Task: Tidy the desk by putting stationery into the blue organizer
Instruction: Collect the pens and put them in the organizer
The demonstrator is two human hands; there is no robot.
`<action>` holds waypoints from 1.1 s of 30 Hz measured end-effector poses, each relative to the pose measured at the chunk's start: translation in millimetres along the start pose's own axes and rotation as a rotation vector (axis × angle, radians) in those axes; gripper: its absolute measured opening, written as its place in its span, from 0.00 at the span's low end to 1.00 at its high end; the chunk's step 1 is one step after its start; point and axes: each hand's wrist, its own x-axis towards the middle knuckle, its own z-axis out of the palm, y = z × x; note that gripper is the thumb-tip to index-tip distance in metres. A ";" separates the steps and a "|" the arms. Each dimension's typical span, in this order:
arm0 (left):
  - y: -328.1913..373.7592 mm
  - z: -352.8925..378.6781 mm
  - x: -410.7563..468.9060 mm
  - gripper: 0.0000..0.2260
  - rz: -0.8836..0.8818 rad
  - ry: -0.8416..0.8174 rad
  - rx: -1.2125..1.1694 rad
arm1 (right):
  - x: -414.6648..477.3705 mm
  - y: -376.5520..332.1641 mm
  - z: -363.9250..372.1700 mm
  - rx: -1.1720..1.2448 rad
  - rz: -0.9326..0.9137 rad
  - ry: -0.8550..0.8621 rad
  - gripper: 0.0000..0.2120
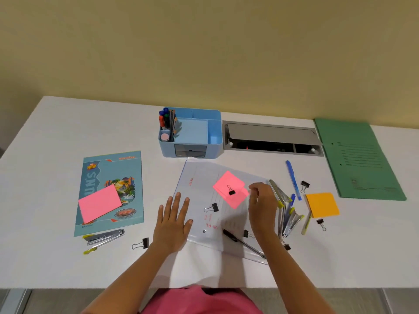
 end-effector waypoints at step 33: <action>2.3 -0.3 0.6 0.38 -0.007 -0.056 0.005 | -28.1 44.0 -55.2 -0.242 0.656 -0.051 0.11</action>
